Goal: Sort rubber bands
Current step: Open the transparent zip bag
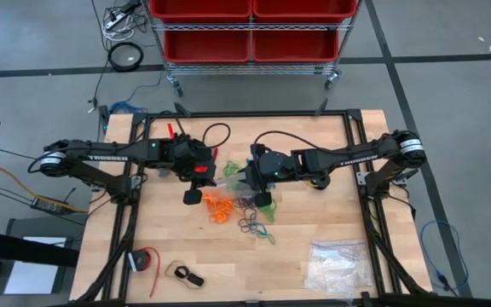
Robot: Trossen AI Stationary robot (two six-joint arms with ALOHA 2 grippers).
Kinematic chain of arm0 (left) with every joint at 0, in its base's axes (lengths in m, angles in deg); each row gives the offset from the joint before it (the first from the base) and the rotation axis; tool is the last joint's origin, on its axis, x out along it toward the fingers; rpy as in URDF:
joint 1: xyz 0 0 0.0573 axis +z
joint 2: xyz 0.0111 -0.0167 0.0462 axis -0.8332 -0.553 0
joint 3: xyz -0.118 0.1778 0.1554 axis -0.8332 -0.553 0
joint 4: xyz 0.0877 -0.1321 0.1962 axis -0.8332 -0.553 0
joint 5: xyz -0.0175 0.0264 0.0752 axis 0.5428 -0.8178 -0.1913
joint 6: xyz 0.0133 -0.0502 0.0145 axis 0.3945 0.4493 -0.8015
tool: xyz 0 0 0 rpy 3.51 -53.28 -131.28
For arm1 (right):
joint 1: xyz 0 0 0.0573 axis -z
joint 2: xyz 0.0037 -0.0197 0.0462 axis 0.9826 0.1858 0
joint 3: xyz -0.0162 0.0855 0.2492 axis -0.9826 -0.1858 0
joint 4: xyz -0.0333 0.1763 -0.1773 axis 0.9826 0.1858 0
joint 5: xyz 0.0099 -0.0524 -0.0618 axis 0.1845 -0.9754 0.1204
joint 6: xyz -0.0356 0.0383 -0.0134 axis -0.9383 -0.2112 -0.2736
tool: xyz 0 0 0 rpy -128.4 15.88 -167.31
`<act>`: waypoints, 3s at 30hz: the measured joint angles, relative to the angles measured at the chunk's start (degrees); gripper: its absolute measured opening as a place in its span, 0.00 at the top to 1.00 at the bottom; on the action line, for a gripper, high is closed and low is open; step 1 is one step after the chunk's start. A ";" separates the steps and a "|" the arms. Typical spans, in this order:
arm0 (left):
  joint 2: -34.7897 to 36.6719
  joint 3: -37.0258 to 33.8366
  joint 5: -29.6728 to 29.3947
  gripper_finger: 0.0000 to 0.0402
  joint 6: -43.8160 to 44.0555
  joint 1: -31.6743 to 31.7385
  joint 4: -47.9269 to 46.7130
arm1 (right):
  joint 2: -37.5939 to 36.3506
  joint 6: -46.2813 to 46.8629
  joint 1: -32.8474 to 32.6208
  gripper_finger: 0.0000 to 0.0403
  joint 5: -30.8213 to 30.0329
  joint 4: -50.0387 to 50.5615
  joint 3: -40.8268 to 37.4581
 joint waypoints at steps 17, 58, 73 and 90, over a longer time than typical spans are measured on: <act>0.00 0.00 -0.37 0.99 0.02 0.03 0.58 | -0.07 2.81 -0.18 0.73 0.05 -5.27 -0.02; 0.00 0.00 -0.22 0.99 -0.81 0.07 1.60 | -0.04 2.78 -0.17 0.73 0.04 -9.65 -0.02; 0.00 0.00 -0.21 0.99 -0.76 0.07 1.79 | -0.04 2.78 -0.17 0.73 0.03 -9.65 -0.02; 0.00 0.00 -0.22 0.99 0.38 0.07 1.85 | -0.04 2.78 -0.16 0.73 0.04 -9.63 -0.02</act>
